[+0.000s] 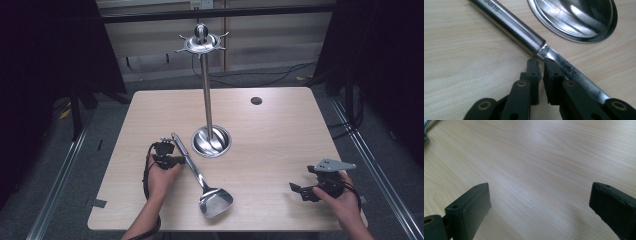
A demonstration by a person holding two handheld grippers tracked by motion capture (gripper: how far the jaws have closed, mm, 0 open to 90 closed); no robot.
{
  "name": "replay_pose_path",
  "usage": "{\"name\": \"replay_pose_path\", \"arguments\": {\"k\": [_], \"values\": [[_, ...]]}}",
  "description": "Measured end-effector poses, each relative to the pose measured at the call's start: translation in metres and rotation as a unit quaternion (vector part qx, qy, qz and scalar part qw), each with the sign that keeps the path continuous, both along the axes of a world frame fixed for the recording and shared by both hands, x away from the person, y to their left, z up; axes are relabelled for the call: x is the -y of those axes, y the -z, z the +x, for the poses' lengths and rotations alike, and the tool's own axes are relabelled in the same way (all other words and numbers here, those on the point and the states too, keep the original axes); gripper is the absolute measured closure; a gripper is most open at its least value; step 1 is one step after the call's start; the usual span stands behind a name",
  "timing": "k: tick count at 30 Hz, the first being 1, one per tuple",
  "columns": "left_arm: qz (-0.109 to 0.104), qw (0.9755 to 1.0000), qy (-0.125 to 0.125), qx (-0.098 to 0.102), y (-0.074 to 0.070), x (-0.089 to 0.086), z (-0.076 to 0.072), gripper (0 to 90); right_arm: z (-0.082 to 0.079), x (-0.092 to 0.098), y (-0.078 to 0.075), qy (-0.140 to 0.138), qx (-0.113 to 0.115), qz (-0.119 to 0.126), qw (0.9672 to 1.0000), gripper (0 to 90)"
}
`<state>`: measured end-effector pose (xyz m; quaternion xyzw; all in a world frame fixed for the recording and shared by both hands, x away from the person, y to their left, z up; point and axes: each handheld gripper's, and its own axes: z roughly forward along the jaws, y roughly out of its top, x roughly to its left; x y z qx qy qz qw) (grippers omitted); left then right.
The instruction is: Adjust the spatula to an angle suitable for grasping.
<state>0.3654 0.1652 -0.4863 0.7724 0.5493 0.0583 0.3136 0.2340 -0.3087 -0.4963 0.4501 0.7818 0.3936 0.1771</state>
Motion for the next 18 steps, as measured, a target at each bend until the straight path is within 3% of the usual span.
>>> {"name": "replay_pose_path", "arguments": {"k": [1, 11, 12, 13, 16, 18], "values": [[-0.002, 0.9999, -0.014, 0.001, 0.000, 0.001, 0.000, 77.0, 0.000, 0.000, 0.000, 0.000, -0.001, 0.000, 1.0000, 3.4], [0.006, 0.9986, -0.052, -0.013, -0.011, 0.015, -0.002, 49.3, 0.010, -0.007, -0.002, -0.013, 0.002, 0.004, 0.9999, 3.4], [0.018, 0.9987, -0.044, -0.018, -0.012, 0.015, -0.002, 49.2, 0.012, -0.009, -0.002, -0.016, 0.003, 0.004, 0.9999, 3.4], [0.018, 0.9981, -0.056, -0.018, -0.012, 0.018, -0.002, 48.4, 0.013, -0.011, -0.003, -0.018, 0.003, 0.005, 0.9998, 3.4], [0.020, 0.9975, -0.060, -0.029, -0.012, 0.025, -0.003, 42.7, 0.017, -0.016, -0.004, -0.025, 0.005, 0.005, 0.9997, 3.4], [0.033, 0.9973, -0.050, -0.042, -0.011, 0.029, -0.005, 40.8, 0.020, -0.019, -0.004, -0.029, 0.006, 0.006, 0.9995, 3.4]]}}
